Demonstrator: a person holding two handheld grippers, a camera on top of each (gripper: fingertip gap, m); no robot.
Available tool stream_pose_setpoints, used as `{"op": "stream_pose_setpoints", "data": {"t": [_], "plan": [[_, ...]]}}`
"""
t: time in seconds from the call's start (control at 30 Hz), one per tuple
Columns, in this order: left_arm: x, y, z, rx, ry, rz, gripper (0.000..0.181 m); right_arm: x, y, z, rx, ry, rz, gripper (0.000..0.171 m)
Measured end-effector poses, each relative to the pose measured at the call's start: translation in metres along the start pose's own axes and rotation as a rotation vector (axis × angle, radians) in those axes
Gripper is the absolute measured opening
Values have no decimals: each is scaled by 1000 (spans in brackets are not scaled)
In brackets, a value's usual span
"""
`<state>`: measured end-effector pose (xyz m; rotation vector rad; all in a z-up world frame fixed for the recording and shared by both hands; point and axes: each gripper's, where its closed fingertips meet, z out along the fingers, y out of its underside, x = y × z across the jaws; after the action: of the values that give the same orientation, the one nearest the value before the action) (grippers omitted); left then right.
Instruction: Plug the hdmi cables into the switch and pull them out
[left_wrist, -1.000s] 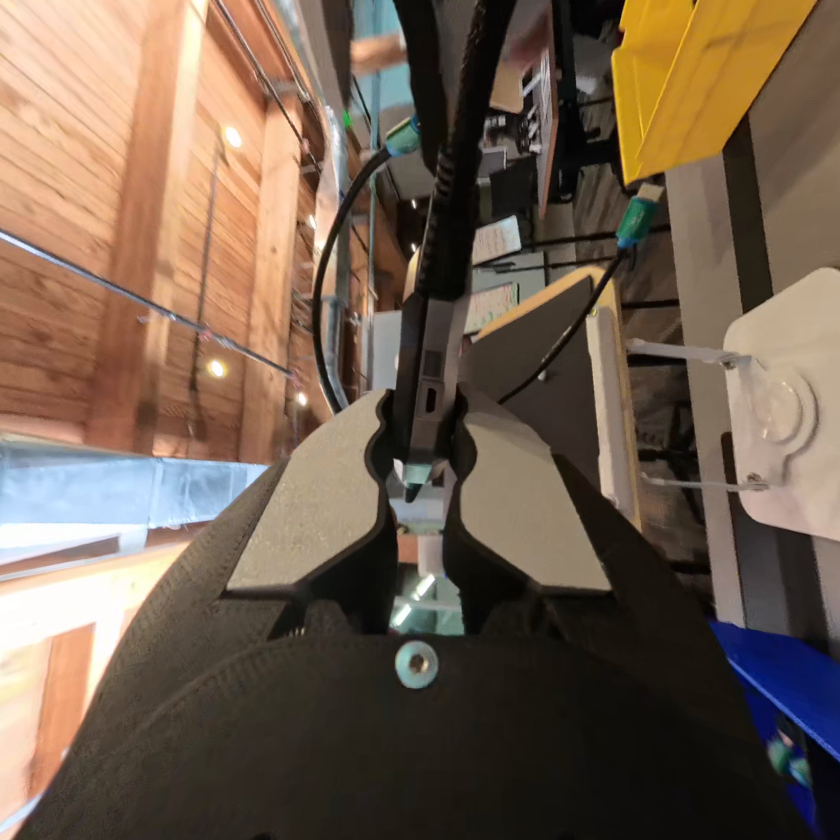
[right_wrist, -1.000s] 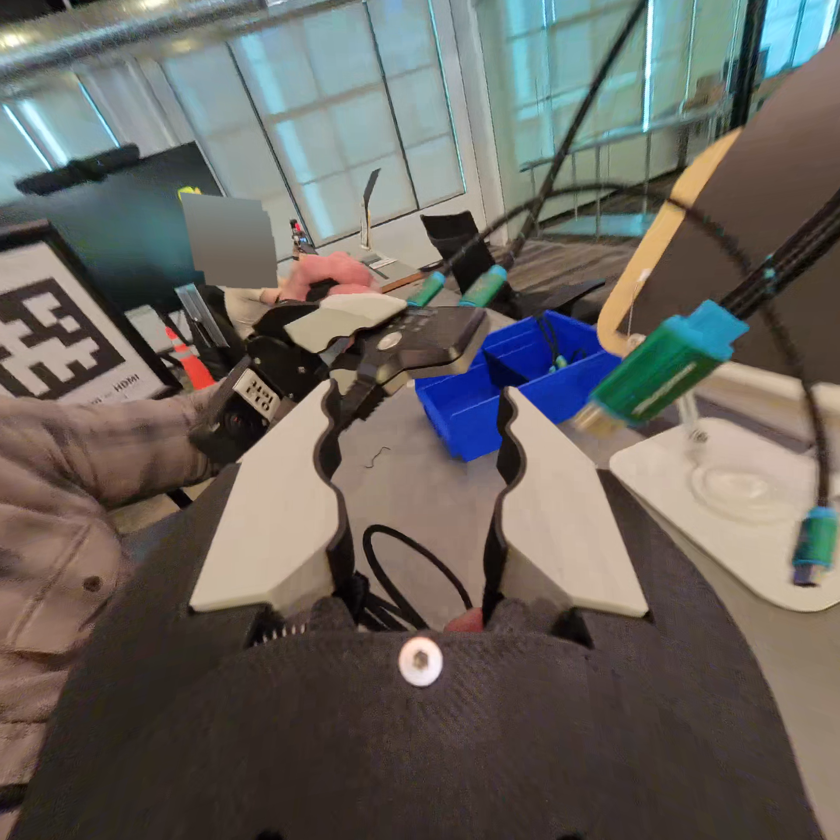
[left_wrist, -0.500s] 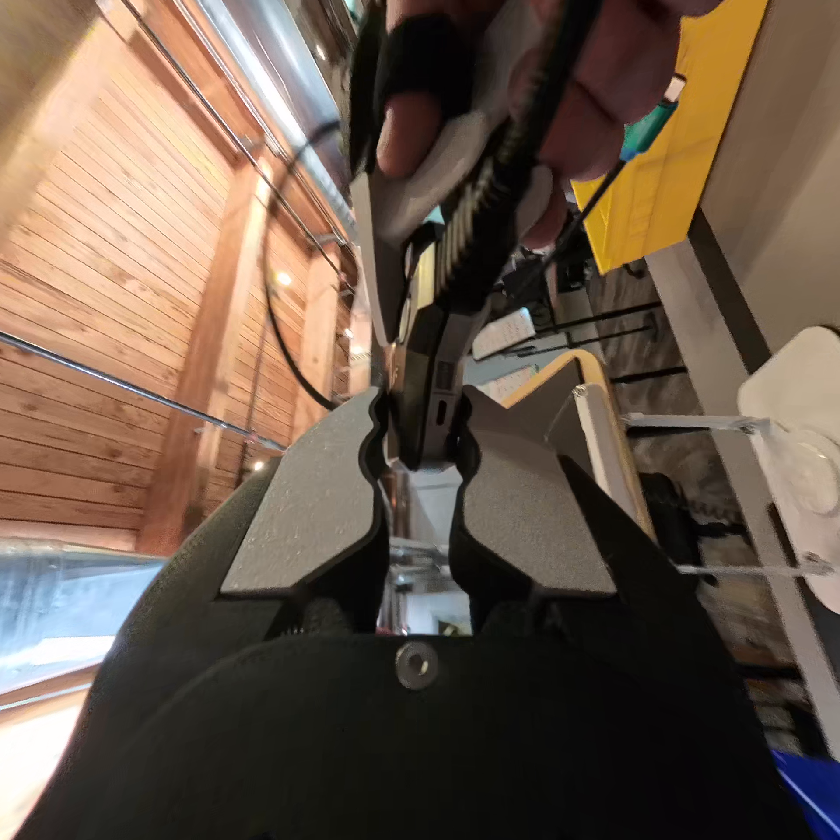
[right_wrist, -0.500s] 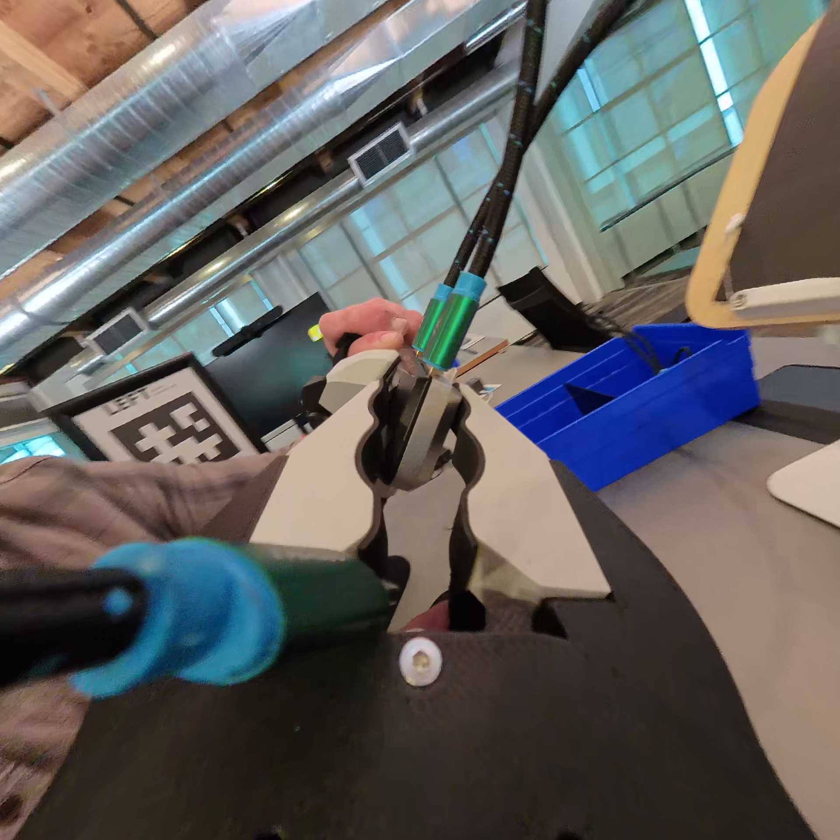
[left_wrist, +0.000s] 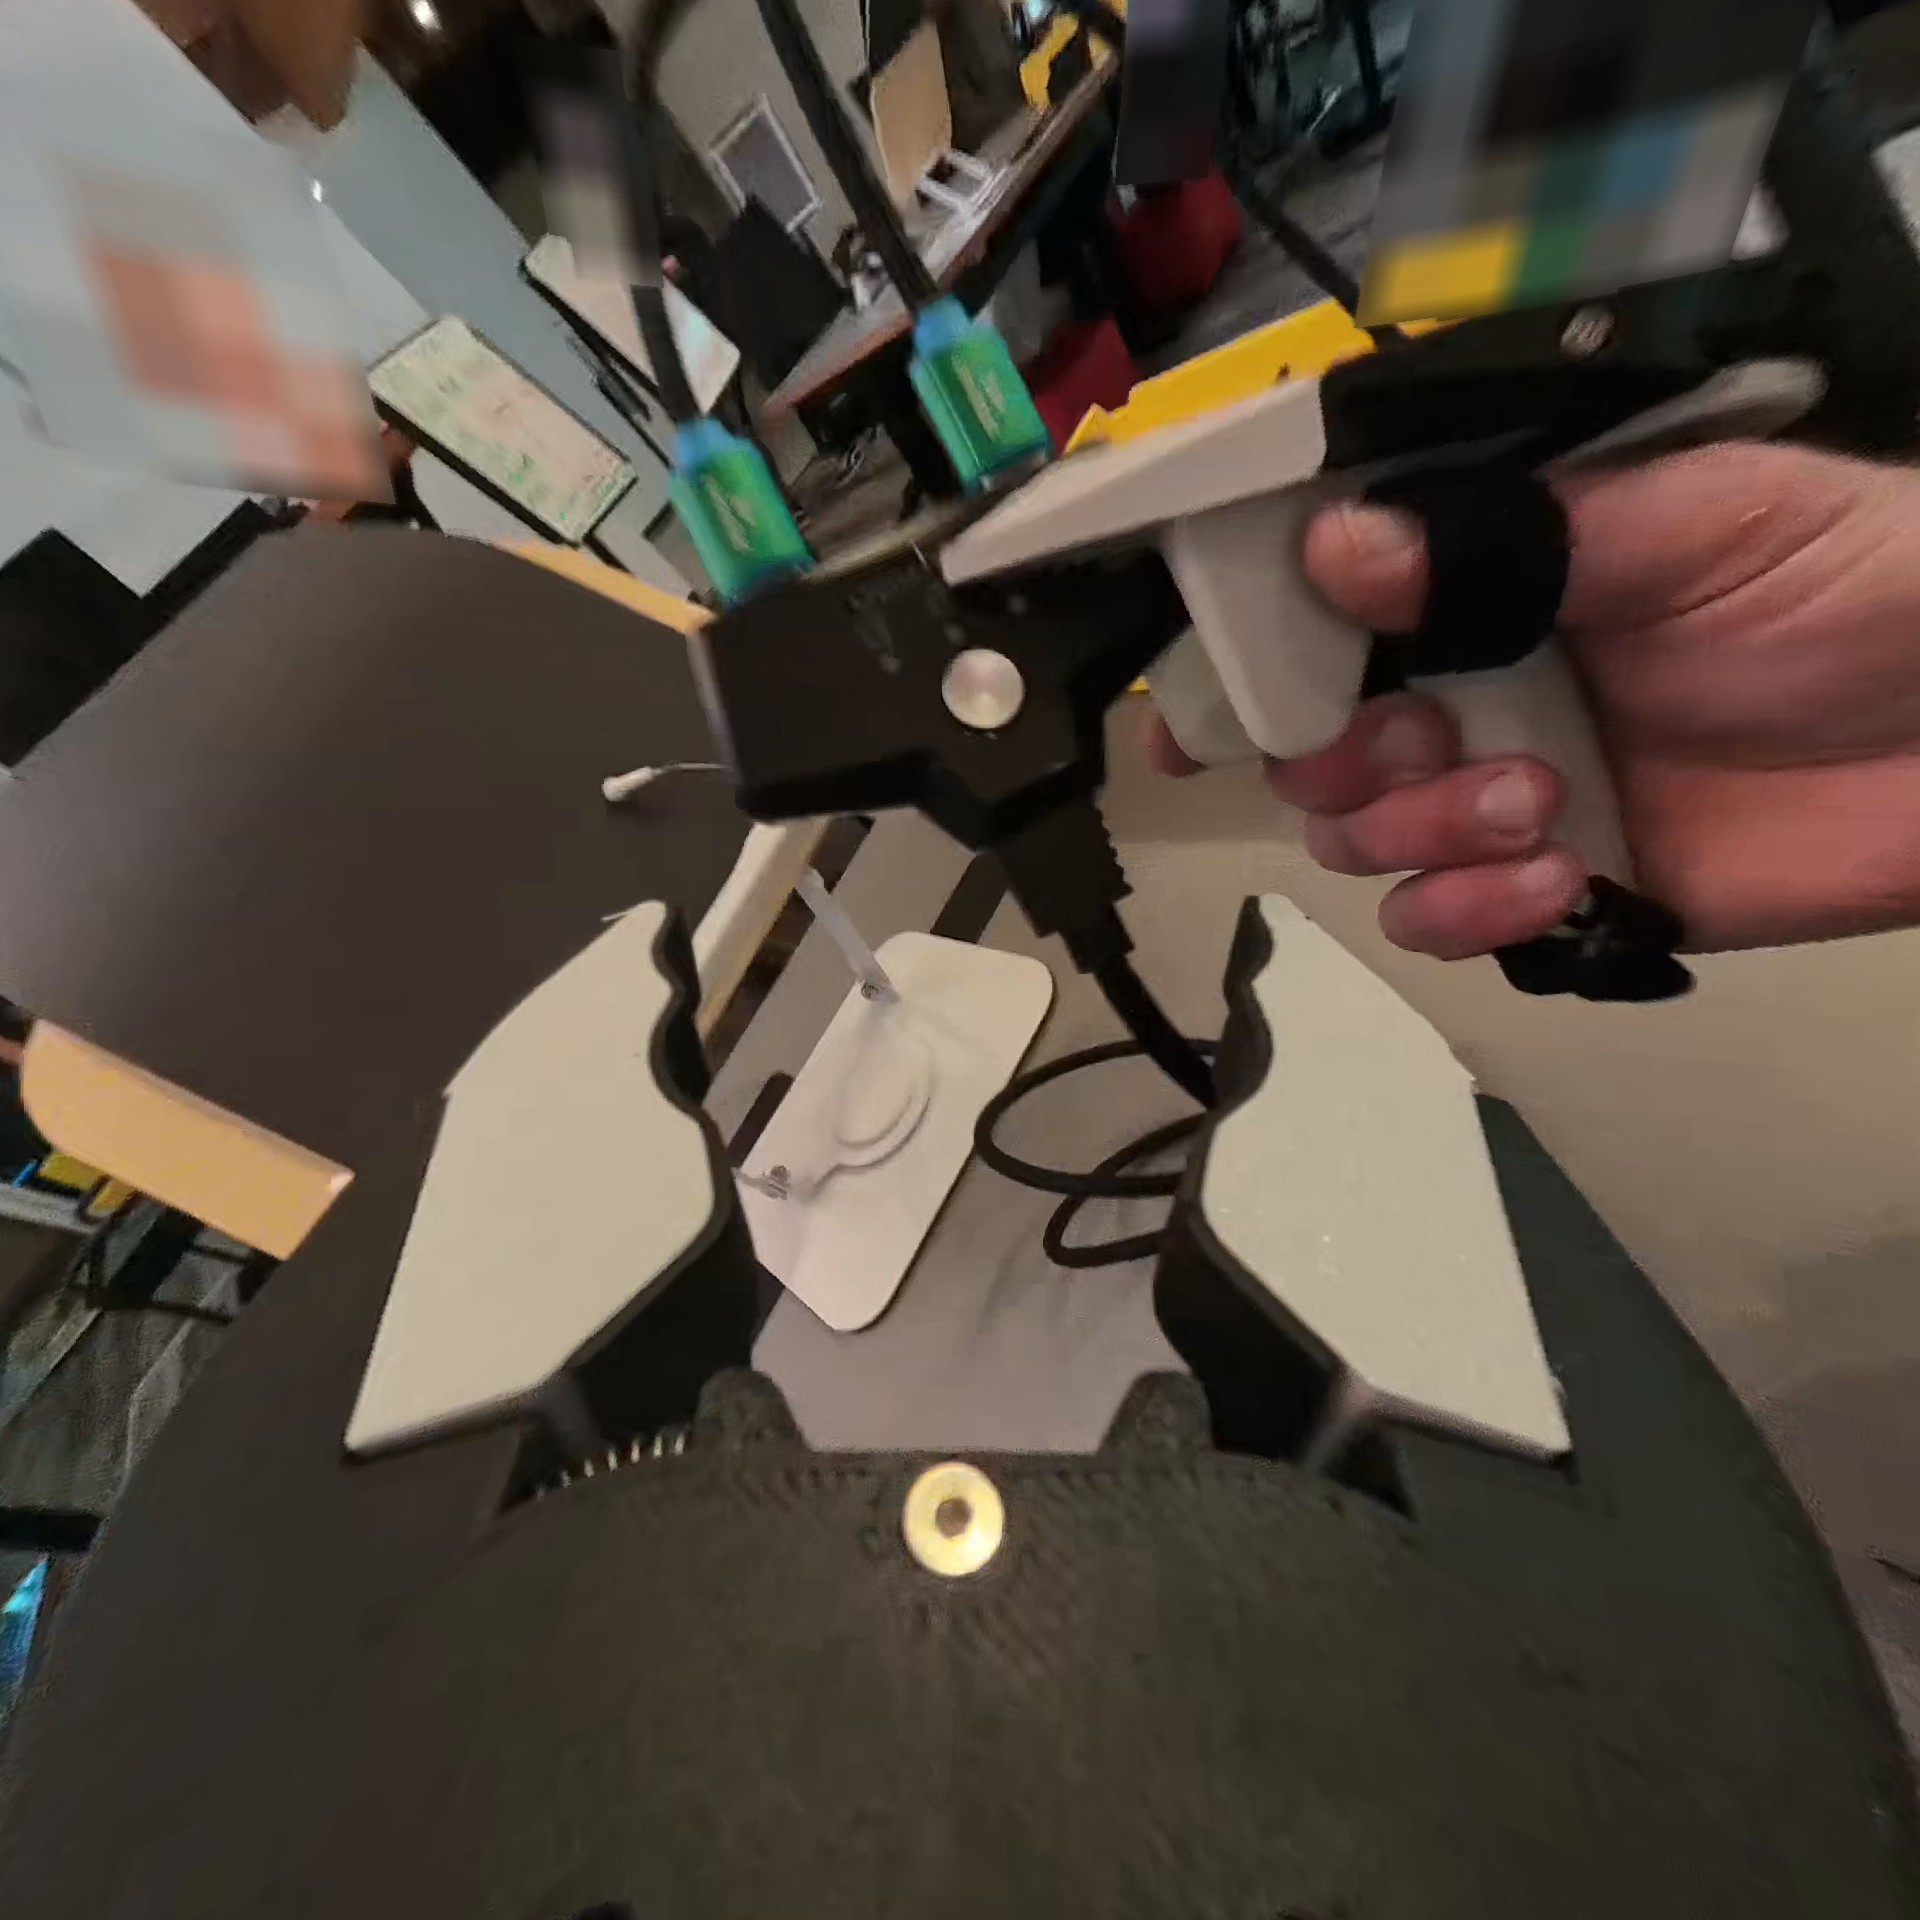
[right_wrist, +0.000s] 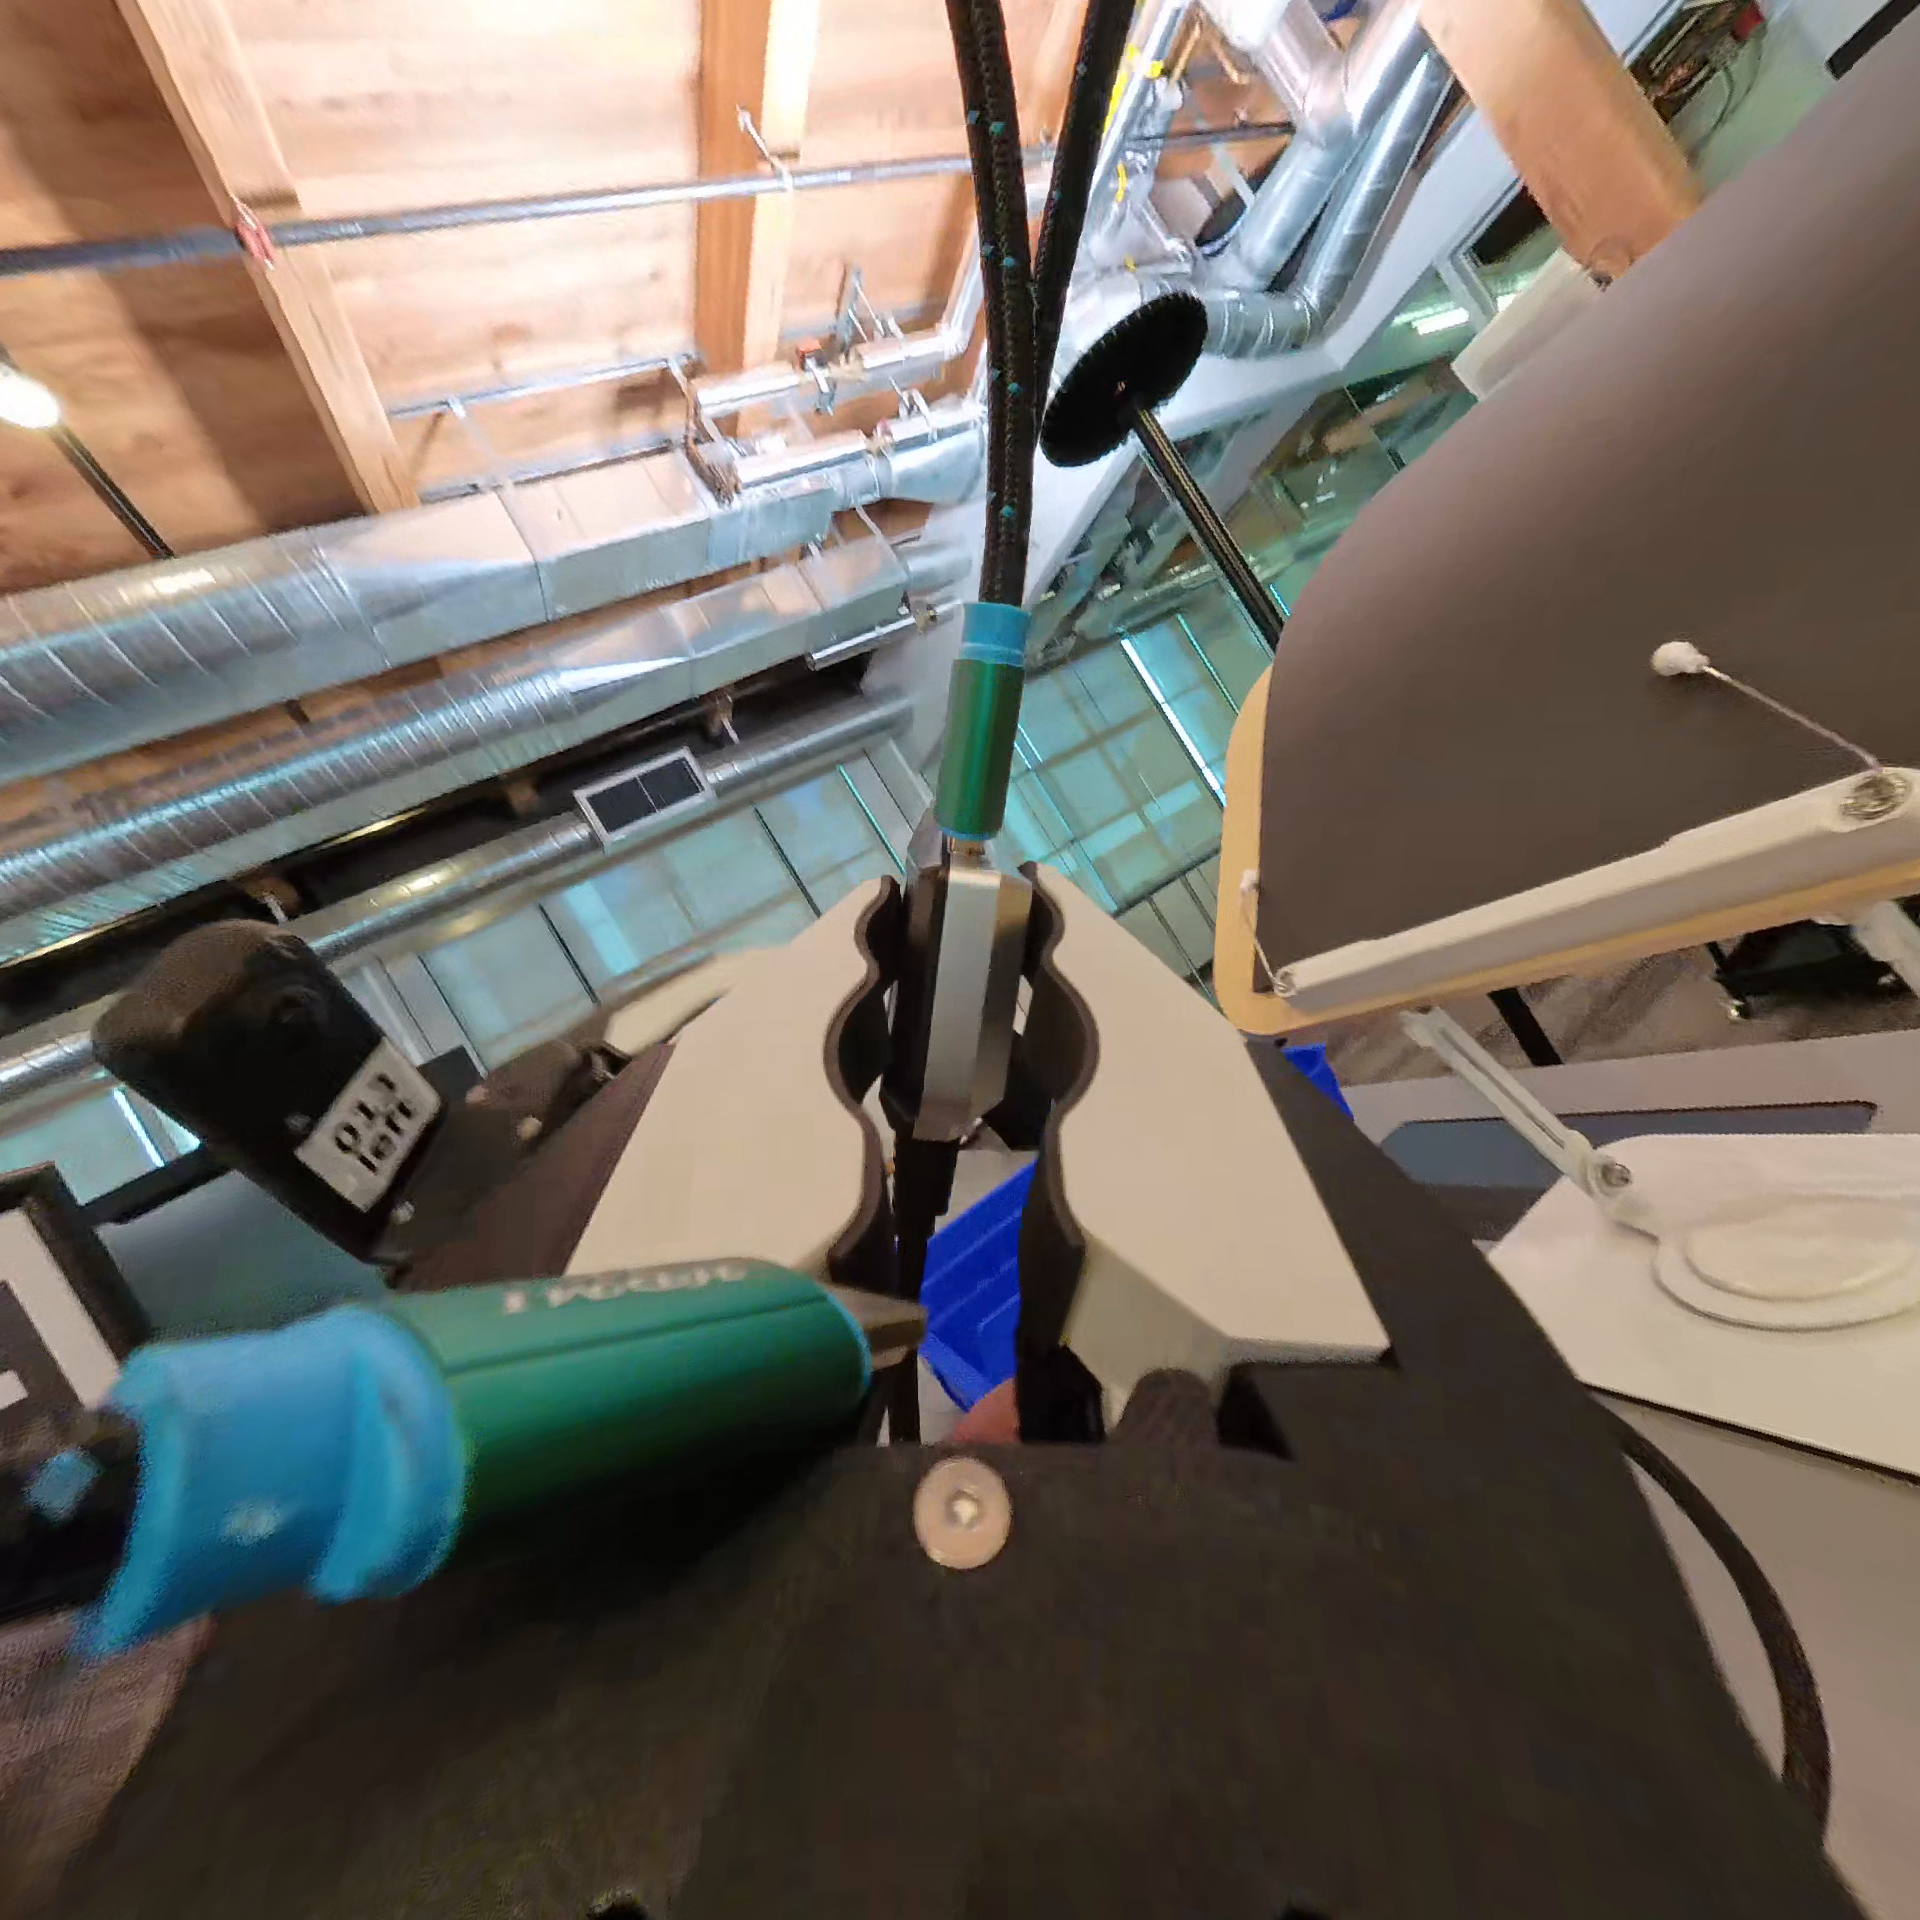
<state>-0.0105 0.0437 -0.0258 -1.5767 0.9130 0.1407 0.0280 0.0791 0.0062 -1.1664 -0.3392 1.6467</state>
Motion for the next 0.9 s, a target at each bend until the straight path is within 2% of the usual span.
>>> {"op": "stream_pose_setpoints", "data": {"t": [0.07,0.1,0.17,0.2,0.33,0.47,0.6,0.73,0.9], "plan": [[12,15,18,-55,3,-11,90,-8,0,1,24,-11,-2,19],[16,13,22,-23,10,-53,83,-12,0,1,31,-12,-6,18],[15,0,21,87,-28,-117,46,-14,3,0,36,5,-30,18],[10,-4,20,112,-61,-128,34,-15,5,-1,33,-3,-30,18],[7,-6,21,134,-94,-81,31,-13,3,-3,41,-16,-8,19],[2,-5,16,119,-44,-52,30,-17,6,-2,-11,-50,-23,18],[-11,-3,8,122,27,-88,30,-24,13,-4,-95,-92,-77,34],[-27,2,-5,115,77,-116,28,-30,30,-13,-218,-134,-96,49],[-48,13,-24,87,136,-116,28,-47,55,-41,-442,-172,-156,50]]}}
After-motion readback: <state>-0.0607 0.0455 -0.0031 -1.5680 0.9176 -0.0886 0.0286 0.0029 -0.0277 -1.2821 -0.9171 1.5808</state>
